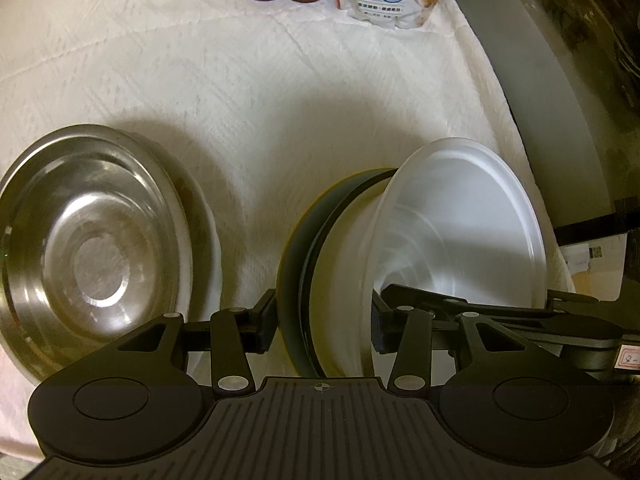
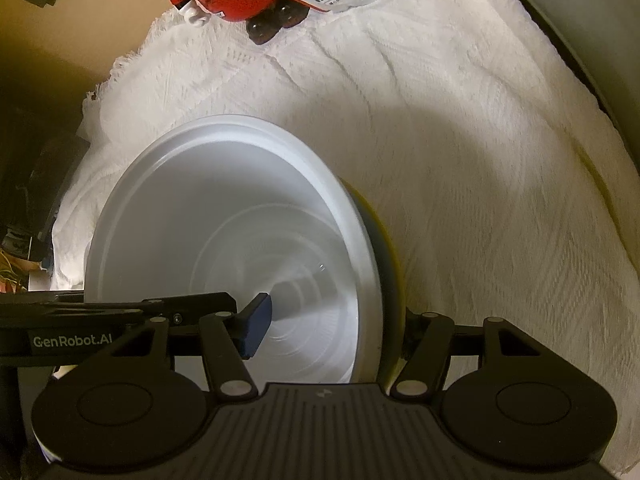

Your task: Organize plates and bowls

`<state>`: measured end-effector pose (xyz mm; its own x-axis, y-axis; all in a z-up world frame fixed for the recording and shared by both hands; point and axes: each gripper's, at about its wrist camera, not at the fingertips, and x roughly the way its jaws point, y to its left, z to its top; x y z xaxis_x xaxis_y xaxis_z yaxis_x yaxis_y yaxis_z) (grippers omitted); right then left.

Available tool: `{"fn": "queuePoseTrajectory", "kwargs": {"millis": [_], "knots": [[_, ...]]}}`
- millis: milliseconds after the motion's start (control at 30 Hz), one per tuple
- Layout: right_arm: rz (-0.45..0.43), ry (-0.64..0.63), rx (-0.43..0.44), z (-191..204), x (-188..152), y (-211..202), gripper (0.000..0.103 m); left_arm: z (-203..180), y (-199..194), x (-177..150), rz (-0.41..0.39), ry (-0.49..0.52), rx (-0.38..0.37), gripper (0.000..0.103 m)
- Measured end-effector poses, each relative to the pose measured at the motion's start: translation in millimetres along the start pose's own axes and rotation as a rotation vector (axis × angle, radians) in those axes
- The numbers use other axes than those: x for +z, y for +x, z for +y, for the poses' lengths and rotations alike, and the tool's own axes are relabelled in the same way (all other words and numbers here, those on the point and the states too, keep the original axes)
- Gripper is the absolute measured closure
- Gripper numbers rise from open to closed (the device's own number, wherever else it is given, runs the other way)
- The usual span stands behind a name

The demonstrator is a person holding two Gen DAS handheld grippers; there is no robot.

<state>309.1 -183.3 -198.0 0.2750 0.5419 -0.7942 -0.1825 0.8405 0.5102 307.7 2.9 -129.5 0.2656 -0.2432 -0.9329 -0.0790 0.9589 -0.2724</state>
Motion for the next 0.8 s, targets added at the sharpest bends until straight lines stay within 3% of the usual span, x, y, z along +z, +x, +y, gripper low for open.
{"fn": "queuePoseTrajectory", "kwargs": {"millis": [400, 800], "knots": [[-0.010, -0.013, -0.010, 10, -1, -11, 0.041, 1, -22, -4, -0.040, 0.019, -0.023, 0.055], [-0.090, -0.087, -0.040, 61, 5, -49, 0.042, 24, -86, -2, -0.155, 0.043, -0.059, 0.055]]}}
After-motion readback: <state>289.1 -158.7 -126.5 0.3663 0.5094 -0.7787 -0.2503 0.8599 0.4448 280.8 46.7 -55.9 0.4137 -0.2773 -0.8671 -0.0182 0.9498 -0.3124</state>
